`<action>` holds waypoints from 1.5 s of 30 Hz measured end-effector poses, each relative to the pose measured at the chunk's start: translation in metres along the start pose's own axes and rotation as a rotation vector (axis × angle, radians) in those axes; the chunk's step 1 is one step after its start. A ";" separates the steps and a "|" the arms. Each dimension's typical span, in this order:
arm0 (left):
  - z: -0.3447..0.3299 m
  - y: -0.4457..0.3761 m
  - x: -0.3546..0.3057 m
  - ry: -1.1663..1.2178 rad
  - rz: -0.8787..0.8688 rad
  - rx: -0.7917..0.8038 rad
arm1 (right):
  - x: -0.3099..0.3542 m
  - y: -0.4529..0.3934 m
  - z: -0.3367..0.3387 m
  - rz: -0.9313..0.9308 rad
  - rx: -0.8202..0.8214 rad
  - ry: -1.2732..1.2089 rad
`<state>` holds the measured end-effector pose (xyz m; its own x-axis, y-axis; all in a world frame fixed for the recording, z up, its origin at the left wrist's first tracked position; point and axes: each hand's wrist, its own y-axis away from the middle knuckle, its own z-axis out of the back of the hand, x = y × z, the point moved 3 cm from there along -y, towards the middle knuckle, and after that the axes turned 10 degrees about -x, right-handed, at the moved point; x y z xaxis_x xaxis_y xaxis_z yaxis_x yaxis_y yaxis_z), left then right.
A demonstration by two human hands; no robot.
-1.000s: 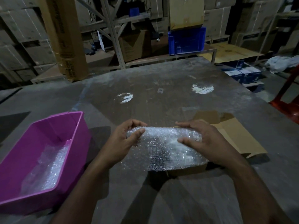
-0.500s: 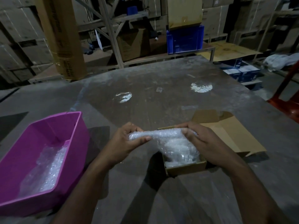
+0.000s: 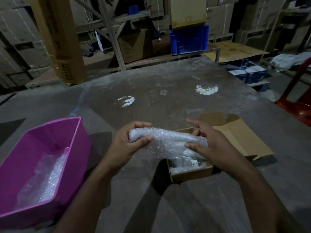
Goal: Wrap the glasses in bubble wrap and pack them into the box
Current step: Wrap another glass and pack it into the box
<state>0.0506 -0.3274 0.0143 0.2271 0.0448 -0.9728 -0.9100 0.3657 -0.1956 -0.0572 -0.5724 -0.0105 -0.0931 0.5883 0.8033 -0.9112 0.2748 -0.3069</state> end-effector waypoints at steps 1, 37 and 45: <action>0.000 0.000 -0.001 -0.009 -0.005 -0.014 | 0.002 0.001 0.001 0.008 -0.016 0.010; -0.043 -0.039 -0.012 0.103 -0.003 -0.041 | -0.007 -0.018 0.018 -0.057 -0.167 0.010; -0.047 -0.042 -0.002 -0.235 -0.132 0.105 | -0.006 -0.026 0.031 -0.005 -0.267 0.123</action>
<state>0.0725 -0.3866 0.0187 0.4263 0.2003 -0.8821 -0.8293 0.4759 -0.2928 -0.0458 -0.6065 0.0089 -0.0247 0.6695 0.7424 -0.7720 0.4591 -0.4396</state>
